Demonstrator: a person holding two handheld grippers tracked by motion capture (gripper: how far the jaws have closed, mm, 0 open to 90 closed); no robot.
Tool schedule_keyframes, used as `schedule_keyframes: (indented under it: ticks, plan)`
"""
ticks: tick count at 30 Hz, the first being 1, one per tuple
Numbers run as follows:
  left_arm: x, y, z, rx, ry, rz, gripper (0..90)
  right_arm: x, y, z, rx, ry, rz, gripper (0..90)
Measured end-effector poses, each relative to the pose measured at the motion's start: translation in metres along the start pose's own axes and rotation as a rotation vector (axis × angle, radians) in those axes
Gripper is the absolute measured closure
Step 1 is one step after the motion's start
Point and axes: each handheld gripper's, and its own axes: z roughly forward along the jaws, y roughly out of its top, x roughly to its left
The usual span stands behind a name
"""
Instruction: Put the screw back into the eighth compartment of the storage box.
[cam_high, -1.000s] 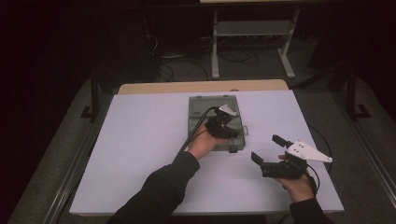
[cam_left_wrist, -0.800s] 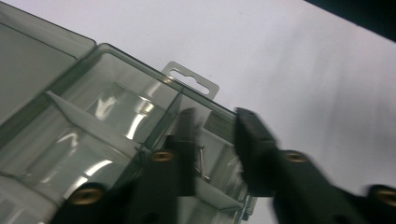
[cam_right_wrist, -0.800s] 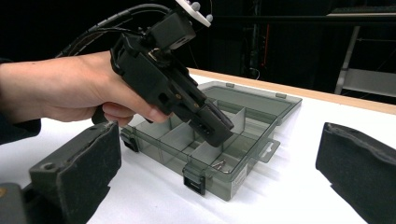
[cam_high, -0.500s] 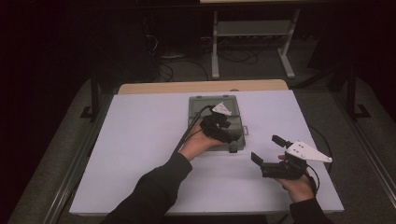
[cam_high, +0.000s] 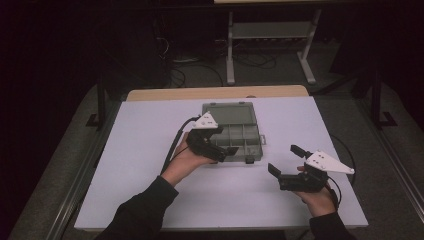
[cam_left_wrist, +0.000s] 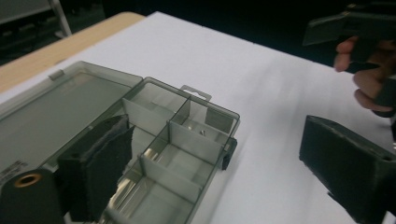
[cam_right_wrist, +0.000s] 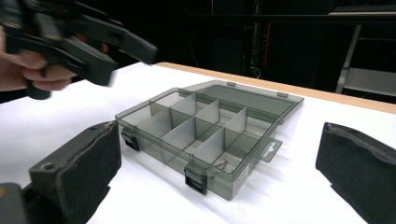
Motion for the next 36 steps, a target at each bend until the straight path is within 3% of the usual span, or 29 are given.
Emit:
schedule_keyframes:
  ticks: [7,11,17,20,25,31,36]
  plan:
    - [-0.005,-0.022,-0.039,-0.054,0.04,0.015,2.5,0.0,0.0,0.0,-0.001,0.0,0.002,0.0]
    - [-0.005,-0.039,-0.061,-0.104,0.048,-0.01,2.4,0.0,0.0,0.0,-0.001,-0.001,0.003,0.0]
    - [-0.003,-0.062,-0.098,-0.172,0.1,-0.025,2.5,0.0,0.0,0.0,-0.001,0.002,0.003,0.0]
    - [-0.003,-0.075,-0.114,-0.176,0.111,-0.037,2.4,0.0,0.0,0.0,-0.001,0.002,0.007,0.0]
    - [-0.002,-0.092,-0.138,-0.224,0.148,-0.055,2.4,0.0,0.0,0.0,-0.001,0.004,0.004,0.0]
    - [-0.002,-0.109,-0.16,-0.273,0.171,-0.08,1.2,0.0,-0.001,0.0,0.007,0.011,0.003,0.0]
    - [0.003,-0.123,-0.167,-0.292,0.177,-0.115,0.0,0.0,-0.001,0.0,0.007,0.01,0.005,0.0]
